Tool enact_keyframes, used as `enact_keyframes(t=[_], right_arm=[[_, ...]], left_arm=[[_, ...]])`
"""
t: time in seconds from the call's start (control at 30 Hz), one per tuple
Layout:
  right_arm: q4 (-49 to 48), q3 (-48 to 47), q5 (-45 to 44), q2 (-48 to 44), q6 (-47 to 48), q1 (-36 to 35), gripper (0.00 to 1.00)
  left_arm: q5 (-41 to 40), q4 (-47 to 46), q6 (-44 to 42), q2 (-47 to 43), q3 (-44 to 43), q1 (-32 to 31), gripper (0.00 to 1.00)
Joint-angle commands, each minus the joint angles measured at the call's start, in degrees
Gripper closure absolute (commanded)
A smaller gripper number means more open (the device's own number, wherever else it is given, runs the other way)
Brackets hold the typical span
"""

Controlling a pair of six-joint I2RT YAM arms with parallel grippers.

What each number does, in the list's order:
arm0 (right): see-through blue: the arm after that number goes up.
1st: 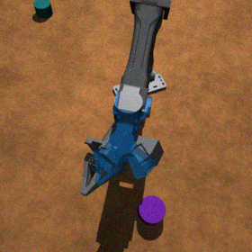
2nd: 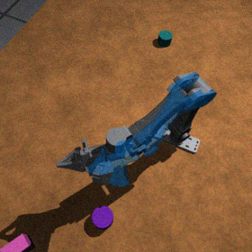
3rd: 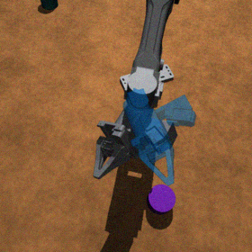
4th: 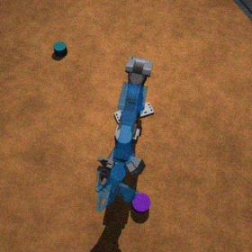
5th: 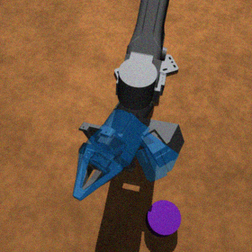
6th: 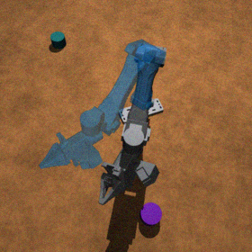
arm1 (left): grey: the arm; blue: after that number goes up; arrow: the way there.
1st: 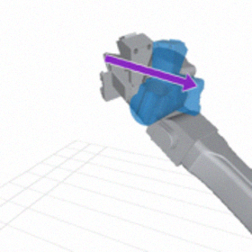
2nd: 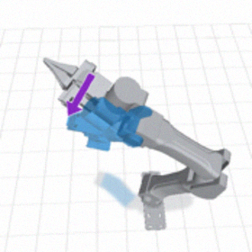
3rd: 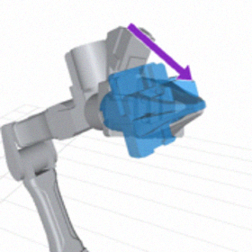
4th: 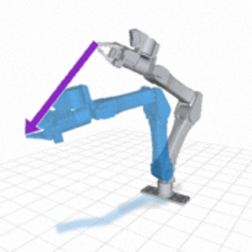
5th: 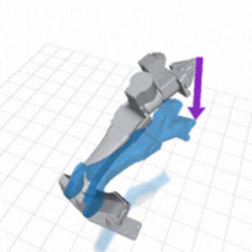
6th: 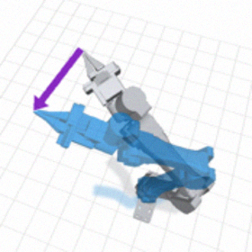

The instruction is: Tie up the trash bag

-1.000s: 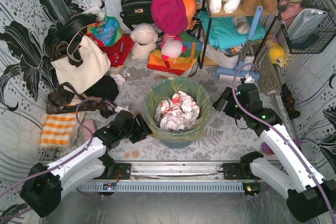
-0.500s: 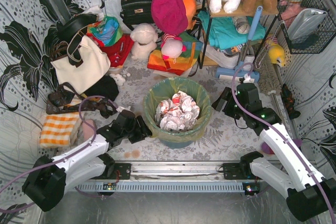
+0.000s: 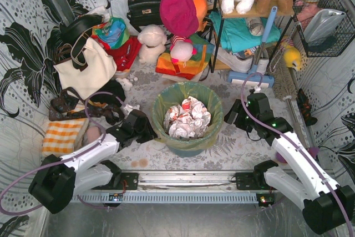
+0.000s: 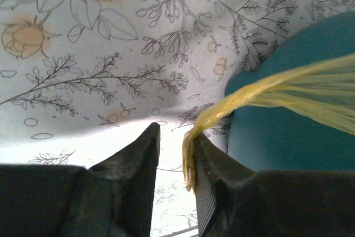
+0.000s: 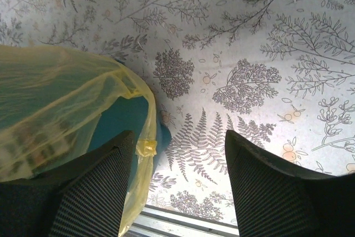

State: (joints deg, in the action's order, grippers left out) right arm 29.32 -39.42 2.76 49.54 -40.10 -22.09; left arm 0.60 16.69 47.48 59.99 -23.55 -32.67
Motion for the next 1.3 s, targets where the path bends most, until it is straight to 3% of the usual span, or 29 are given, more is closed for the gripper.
enact_keyframes(t=[0.0,0.2,0.3,0.47,0.87,1.0,1.27], right_arm=[[-1.98,1.96,2.57,-1.1,-1.39,0.3,0.36],[-5.93,6.24,10.75,-0.32,-3.67,0.35,0.38],[-10.48,8.68,16.44,0.9,-5.57,0.32,0.4],[-16.04,10.84,22.65,2.66,-7.51,0.2,0.44],[-19.2,13.4,23.69,7.89,-8.1,-0.89,0.53],[-20.89,12.8,22.9,11.34,-7.34,-2.69,0.54],[-14.76,9.7,14.73,17.6,-3.46,-6.07,0.57]], left_arm=[[-2.08,-0.77,-2.41,0.59,-3.09,0.24,0.66],[-0.44,-2.99,-3.47,-2.02,-2.2,0.24,0.93],[0.1,-2.32,-3.76,-2.06,-2.58,0.23,1.0],[0.54,-0.66,-4.16,-2.55,-3.61,0.28,1.0],[0.69,0.77,-4.8,-3.12,-4.79,0.28,1.0],[0.8,1.01,-4.83,-3.36,-4.58,0.24,1.0],[0.04,1.66,-5.0,-3.06,-4.31,0.24,1.0]])
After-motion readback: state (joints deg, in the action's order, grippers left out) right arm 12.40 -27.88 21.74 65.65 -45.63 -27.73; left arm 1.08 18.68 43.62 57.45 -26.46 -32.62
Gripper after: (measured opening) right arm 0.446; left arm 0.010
